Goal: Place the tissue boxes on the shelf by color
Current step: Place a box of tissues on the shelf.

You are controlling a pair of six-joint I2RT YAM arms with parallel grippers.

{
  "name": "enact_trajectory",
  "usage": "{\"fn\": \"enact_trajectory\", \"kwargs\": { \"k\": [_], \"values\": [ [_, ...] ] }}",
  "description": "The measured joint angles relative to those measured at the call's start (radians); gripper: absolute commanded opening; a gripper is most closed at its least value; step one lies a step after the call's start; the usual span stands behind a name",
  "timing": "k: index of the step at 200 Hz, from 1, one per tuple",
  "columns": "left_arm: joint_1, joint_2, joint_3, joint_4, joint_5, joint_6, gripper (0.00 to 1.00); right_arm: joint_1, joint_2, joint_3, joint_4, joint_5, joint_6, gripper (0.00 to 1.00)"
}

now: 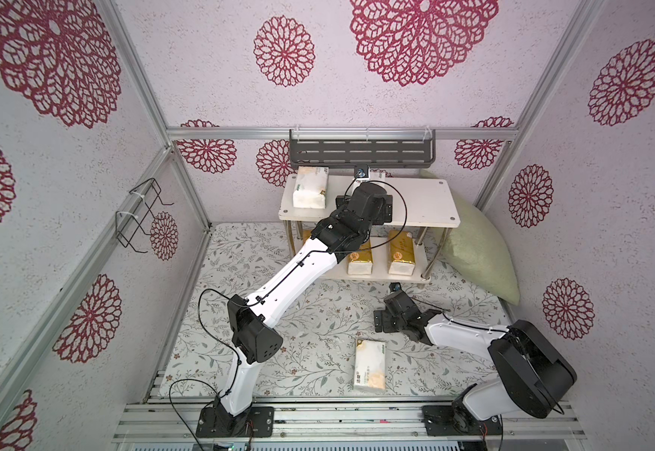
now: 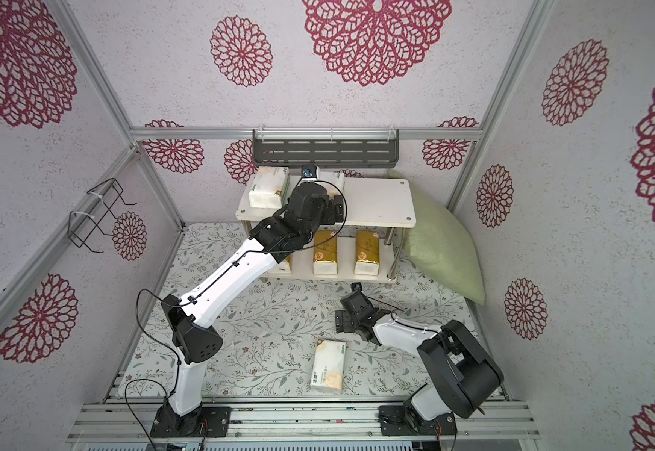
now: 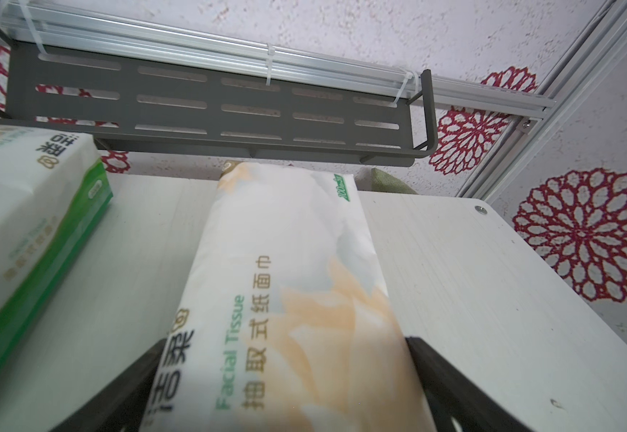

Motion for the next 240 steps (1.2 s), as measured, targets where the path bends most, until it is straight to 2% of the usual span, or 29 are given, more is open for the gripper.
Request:
{"fn": "enact_trajectory", "kwargs": {
  "k": [92,240],
  "values": [
    [0.003,-0.046,-0.064,0.045,0.023,-0.004,0.97,0.007,0.000,0.000,0.000,0.000,0.001,0.99],
    [0.003,-0.072,-0.056,0.080,0.035,0.024,0.97,0.019,-0.002,0.000,-0.002,0.000,0.000,0.99]
  ]
}}
